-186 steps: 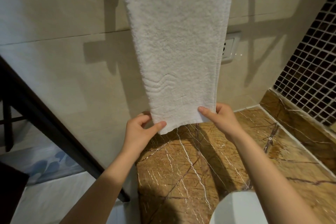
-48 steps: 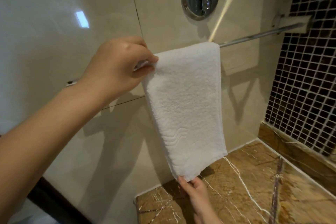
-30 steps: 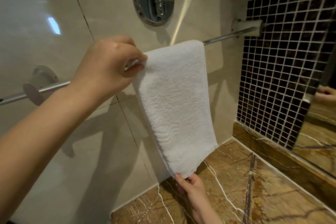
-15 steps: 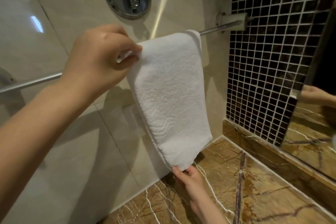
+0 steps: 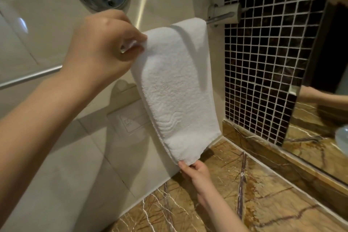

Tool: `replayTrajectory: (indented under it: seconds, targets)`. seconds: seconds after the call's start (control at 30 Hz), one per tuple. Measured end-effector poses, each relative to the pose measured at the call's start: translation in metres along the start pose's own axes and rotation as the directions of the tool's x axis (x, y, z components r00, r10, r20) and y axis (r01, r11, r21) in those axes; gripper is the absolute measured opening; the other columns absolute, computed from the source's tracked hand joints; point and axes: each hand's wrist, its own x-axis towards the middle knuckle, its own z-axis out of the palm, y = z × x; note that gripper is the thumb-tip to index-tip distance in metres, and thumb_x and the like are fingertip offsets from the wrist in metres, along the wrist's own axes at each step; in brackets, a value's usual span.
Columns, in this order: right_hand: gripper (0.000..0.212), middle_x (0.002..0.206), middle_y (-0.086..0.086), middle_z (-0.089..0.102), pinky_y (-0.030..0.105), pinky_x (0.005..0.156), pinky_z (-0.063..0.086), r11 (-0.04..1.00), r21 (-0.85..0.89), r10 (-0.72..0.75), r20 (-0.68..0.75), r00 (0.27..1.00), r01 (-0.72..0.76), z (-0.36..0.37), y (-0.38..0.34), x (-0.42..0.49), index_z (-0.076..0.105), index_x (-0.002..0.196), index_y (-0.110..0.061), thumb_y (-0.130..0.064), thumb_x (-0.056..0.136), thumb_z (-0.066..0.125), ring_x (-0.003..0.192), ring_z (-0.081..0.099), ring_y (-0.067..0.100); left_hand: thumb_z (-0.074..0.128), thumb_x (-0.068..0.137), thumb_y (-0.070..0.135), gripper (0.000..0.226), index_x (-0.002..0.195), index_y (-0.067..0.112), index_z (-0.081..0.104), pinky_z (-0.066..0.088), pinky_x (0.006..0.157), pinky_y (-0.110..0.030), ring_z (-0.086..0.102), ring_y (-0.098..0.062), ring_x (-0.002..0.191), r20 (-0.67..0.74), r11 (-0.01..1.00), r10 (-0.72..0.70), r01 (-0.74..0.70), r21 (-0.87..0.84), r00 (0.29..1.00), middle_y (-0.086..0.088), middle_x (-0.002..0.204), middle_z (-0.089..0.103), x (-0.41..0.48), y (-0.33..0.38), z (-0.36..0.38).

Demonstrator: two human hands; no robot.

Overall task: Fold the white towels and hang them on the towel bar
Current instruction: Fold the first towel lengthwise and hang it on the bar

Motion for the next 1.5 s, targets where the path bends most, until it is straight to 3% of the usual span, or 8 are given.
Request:
replayTrajectory:
  seconds: [0.27,0.47,0.67,0.83,1.17,1.5]
  targets:
    - [0.018,0.093,0.003,0.076,0.018,0.067,0.054,0.999,0.024,-0.02,-0.013,1.0,0.021,-0.018,-0.014,0.009,0.069,0.099,-0.007,-0.006,0.081,0.071,0.084,0.071,0.013,0.066,0.084,0.009,0.019,0.101,0.005,0.074,0.046,0.065,-0.039,0.06,-0.034,0.076,-0.008,0.999,0.037,-0.037,-0.012,0.999,-0.017,0.088,0.066,0.018,0.008,0.018]
    - [0.01,0.074,-0.002,0.074,0.015,0.055,0.05,1.0,0.007,0.012,-0.051,0.999,-0.012,-0.029,-0.024,0.019,0.068,0.093,-0.007,-0.006,0.083,0.069,0.062,0.067,0.005,0.065,0.083,0.003,0.021,0.102,0.004,0.073,0.051,0.067,-0.049,0.062,-0.038,0.079,0.007,0.996,0.085,-0.085,-0.029,0.996,-0.019,0.092,0.066,0.029,0.013,0.03]
    - [0.007,0.078,0.001,0.073,0.02,0.06,0.051,1.0,-0.01,0.001,-0.063,0.998,-0.001,-0.036,-0.03,0.026,0.071,0.091,-0.01,-0.009,0.083,0.07,0.066,0.065,0.009,0.063,0.084,0.004,0.025,0.107,0.006,0.072,0.05,0.069,-0.05,0.061,-0.039,0.083,-0.005,0.995,0.093,-0.094,-0.031,0.996,-0.019,0.096,0.065,0.036,0.016,0.039]
    - [0.008,0.069,-0.005,0.072,0.016,0.055,0.05,1.0,-0.026,0.005,-0.065,0.998,-0.007,-0.043,-0.035,0.026,0.068,0.09,-0.008,-0.01,0.083,0.07,0.06,0.065,0.004,0.061,0.083,0.002,0.029,0.111,0.004,0.07,0.05,0.071,-0.052,0.061,-0.042,0.087,-0.015,0.995,0.094,-0.095,-0.021,0.995,-0.022,0.099,0.065,0.038,0.018,0.047]
    - [0.012,0.075,-0.003,0.074,0.016,0.056,0.05,1.0,-0.007,-0.001,-0.075,0.997,0.001,-0.049,-0.042,0.026,0.067,0.095,-0.005,-0.009,0.084,0.069,0.062,0.067,0.005,0.052,0.083,-0.004,0.03,0.106,-0.001,0.07,0.05,0.069,-0.05,0.06,-0.043,0.09,-0.017,0.989,0.147,-0.147,0.004,0.989,-0.024,0.101,0.065,0.043,0.027,0.051]
    - [0.011,0.078,0.001,0.07,0.02,0.065,0.053,0.999,0.027,0.03,-0.09,0.995,-0.028,-0.055,-0.041,0.033,0.065,0.098,-0.004,-0.004,0.087,0.063,0.071,0.063,0.012,0.047,0.085,-0.003,0.029,0.106,-0.003,0.067,0.047,0.07,-0.048,0.058,-0.042,0.097,-0.003,0.988,0.15,-0.15,0.035,0.989,-0.024,0.105,0.064,0.041,0.031,0.057]
